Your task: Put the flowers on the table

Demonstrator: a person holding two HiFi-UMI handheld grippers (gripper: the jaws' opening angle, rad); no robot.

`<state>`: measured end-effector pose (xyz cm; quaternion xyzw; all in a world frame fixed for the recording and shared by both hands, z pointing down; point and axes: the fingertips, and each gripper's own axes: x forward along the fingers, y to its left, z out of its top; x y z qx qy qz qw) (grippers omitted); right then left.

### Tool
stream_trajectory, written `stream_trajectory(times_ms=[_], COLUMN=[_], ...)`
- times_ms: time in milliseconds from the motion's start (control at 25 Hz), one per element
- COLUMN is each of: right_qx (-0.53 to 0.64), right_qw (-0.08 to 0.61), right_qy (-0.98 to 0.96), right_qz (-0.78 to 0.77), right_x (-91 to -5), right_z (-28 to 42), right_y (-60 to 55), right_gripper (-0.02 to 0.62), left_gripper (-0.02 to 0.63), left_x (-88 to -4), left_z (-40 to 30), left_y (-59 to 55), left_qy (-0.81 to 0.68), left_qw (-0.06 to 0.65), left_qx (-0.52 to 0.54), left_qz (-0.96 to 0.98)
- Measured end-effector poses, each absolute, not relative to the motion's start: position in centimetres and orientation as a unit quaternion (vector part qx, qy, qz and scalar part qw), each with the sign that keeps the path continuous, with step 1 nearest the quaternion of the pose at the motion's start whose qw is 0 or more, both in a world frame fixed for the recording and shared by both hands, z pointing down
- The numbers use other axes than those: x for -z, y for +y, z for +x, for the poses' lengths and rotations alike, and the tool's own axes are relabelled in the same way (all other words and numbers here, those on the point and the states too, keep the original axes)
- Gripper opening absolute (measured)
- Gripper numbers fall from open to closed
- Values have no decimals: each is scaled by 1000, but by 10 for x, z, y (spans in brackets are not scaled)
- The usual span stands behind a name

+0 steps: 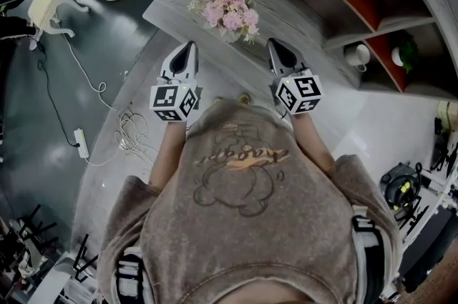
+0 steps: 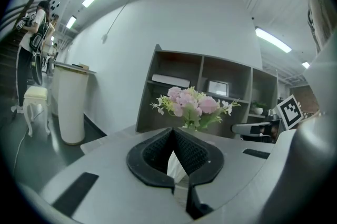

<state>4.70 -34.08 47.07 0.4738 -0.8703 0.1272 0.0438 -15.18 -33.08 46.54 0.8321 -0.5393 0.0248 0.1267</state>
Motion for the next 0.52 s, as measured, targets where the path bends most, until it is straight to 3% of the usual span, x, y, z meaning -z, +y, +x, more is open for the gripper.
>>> stream_trajectory(times_ms=[520], right_qx=[-128], right_qw=[47], right_qy=[-874], right_qz=[467], right_x=[-471], right_z=[44], right_y=[-342], right_gripper=[-5], left_gripper=[18], left_x=[-466], left_z=[-153], left_y=[-332], left_qy=[-537], left_qw=[133], left_qx=[-27], left_qz=[833])
